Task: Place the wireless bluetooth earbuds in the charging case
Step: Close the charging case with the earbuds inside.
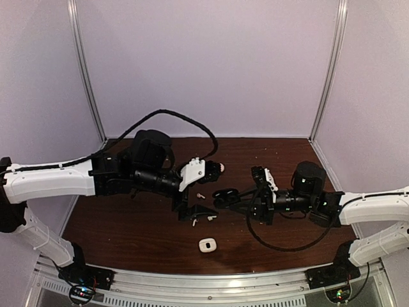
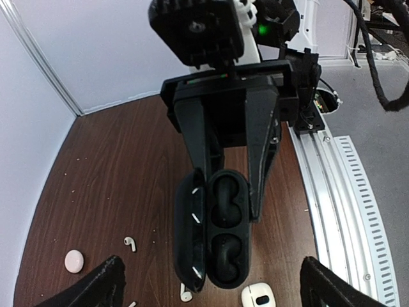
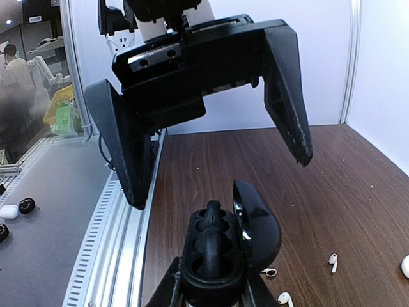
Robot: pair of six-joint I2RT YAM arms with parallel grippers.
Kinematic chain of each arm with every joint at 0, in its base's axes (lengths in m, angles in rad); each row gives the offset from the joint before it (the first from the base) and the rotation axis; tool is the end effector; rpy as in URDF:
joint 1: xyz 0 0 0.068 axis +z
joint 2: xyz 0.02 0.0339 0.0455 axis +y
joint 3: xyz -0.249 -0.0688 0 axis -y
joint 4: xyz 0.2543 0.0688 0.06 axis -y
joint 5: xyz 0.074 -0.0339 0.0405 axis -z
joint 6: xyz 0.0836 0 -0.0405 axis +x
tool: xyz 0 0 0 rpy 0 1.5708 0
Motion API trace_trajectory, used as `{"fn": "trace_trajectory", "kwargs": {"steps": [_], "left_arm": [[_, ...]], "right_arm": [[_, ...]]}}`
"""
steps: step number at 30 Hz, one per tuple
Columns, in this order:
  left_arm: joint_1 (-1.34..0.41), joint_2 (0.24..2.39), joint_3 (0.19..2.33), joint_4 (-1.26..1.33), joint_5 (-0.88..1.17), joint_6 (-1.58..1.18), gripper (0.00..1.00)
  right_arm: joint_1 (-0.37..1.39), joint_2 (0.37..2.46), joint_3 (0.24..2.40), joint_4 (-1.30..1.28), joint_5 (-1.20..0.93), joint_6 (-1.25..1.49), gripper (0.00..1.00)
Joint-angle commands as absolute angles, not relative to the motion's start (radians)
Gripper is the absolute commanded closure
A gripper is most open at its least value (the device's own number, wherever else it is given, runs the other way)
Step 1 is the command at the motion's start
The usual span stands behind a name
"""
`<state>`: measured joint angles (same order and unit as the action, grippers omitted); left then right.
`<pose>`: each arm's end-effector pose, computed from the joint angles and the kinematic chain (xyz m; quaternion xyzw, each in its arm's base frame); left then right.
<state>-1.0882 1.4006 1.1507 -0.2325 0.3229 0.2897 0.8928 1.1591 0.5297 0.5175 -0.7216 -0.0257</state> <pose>0.1505 -0.3444 0.2830 0.6011 0.5989 -0.3254 0.4173 0.1434 0.2661 0.2252 -0.5201 0.5210 0.5008 0.4553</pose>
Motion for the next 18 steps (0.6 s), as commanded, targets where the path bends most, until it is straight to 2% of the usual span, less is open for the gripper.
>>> {"fn": "trace_trajectory", "kwargs": {"steps": [1, 11, 18], "left_arm": [[-1.089, 1.424, 1.144, -0.176, 0.442, 0.331, 0.05], [-1.153, 1.398, 1.111, -0.170, 0.421, 0.439, 0.19], [-1.198, 1.380, 1.092, -0.159, 0.309, 0.487, 0.27]], "right_arm": [[0.902, 1.137, 0.532, 0.562, -0.726, -0.006, 1.00], [0.893, 1.146, 0.520, 0.606, -0.695, 0.063, 1.00], [0.868, 1.146, 0.511, 0.640, -0.695, 0.121, 1.00]]}}
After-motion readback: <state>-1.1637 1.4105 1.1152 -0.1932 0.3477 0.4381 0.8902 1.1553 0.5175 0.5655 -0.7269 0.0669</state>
